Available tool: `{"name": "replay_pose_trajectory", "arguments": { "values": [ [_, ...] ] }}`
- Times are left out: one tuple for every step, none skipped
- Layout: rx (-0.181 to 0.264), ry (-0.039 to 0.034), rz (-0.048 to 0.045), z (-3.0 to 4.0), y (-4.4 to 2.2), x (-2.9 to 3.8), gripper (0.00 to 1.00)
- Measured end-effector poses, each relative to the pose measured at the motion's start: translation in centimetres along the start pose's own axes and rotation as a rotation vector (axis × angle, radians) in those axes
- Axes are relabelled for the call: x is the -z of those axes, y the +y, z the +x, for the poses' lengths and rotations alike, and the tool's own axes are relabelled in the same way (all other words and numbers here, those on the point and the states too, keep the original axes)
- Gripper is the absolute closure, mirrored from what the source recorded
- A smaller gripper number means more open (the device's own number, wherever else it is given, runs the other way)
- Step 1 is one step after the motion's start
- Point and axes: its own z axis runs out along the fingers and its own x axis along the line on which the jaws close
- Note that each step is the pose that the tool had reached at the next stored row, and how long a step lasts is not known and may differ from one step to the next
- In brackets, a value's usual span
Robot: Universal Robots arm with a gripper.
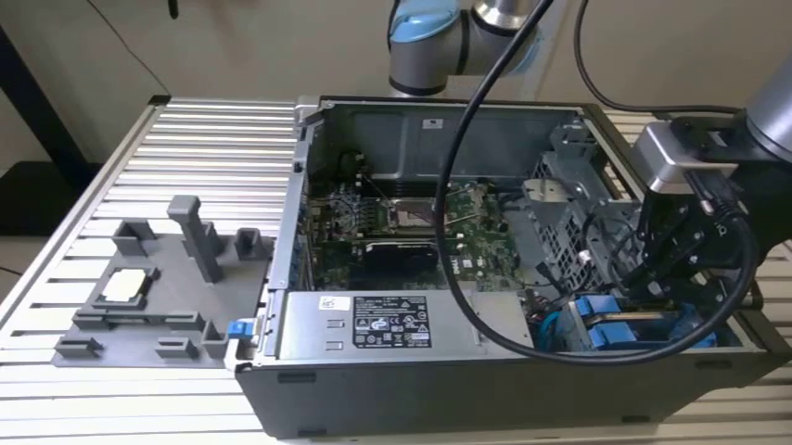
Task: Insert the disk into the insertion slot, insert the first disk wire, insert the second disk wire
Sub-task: 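Insert the second disk wire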
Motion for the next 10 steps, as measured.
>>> {"name": "replay_pose_trajectory", "arguments": {
  "values": [
    [0.0, -0.0011, 0.0, 0.0, -0.02, -0.03, 0.84],
    [0.0, -0.0021, -0.0001, 0.0, -0.04, -0.06, 0.84],
    [0.0, -0.0027, -0.0002, 0.0, -0.06, -0.1, 0.84],
    [0.0, -0.0033, -0.0002, 0.01, -0.09, -0.14, 0.84],
    [0.0, -0.0038, -0.0003, 0.01, -0.11, -0.18, 0.84],
    [0.0, -0.004, -0.0003, 0.01, -0.15, -0.23, 0.84],
    [0.0, -0.0042, -0.0004, 0.01, -0.17, -0.27, 0.84],
    [0.0, -0.0043, -0.0004, 0.01, -0.19, -0.32, 0.84],
    [0.0, -0.0043, -0.0004, 0.02, -0.2, -0.37, 0.84],
    [0.0, -0.0043, -0.0004, 0.02, -0.21, -0.43, 0.84]
  ]
}}
